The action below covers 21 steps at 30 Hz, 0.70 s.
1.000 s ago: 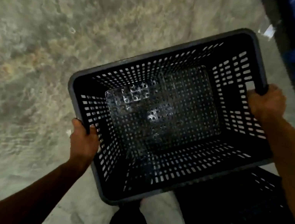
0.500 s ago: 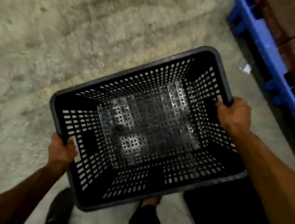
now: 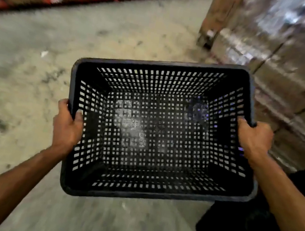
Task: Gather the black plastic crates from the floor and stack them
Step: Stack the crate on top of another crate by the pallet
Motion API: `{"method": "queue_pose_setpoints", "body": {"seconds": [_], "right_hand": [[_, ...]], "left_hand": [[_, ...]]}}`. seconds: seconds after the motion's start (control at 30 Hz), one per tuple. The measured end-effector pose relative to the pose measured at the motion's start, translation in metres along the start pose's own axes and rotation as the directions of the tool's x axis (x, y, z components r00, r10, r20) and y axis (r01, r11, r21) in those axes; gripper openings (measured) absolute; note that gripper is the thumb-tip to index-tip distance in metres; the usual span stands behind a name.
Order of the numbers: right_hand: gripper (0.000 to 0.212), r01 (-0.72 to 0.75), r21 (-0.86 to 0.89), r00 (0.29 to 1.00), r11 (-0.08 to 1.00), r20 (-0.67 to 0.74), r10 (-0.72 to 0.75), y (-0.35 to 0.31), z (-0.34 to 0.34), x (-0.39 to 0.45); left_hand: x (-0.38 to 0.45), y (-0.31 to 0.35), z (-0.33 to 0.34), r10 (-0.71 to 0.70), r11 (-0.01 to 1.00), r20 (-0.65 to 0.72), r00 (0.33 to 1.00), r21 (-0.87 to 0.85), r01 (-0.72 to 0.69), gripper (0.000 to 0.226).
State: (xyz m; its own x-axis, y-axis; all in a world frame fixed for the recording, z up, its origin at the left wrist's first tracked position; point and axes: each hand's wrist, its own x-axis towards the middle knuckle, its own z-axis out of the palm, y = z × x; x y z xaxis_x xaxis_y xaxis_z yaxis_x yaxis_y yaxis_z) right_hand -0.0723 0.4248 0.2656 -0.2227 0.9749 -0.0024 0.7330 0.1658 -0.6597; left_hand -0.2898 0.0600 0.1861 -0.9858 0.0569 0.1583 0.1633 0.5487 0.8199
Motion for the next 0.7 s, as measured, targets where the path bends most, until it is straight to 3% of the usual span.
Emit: {"method": "queue_pose_setpoints", "body": {"seconds": [0.17, 0.33, 0.53, 0.7], "right_hand": [[0.044, 0.11, 0.194, 0.973, 0.975, -0.22, -0.066, -0.058, -0.153, -0.014], [0.027, 0.233, 0.327, 0.89, 0.916, -0.452, -0.065, -0.05, -0.289, -0.03], [0.035, 0.253, 0.29, 0.744, 0.923, -0.668, 0.006, 0.02, -0.446, -0.055], [0.032, 0.236, 0.295, 0.656, 0.926, -0.751, 0.072, 0.109, -0.535, -0.059]], "left_hand": [[0.019, 0.147, -0.046, 0.217, 0.954, -0.08, 0.973, -0.192, -0.229, 0.03], [0.001, 0.279, -0.054, 0.362, 0.848, -0.139, 0.922, -0.361, -0.387, 0.026], [-0.088, 0.412, -0.029, 0.517, 0.668, -0.148, 0.843, -0.546, -0.506, 0.01], [-0.169, 0.488, 0.025, 0.631, 0.569, -0.092, 0.77, -0.62, -0.541, 0.021]]}}
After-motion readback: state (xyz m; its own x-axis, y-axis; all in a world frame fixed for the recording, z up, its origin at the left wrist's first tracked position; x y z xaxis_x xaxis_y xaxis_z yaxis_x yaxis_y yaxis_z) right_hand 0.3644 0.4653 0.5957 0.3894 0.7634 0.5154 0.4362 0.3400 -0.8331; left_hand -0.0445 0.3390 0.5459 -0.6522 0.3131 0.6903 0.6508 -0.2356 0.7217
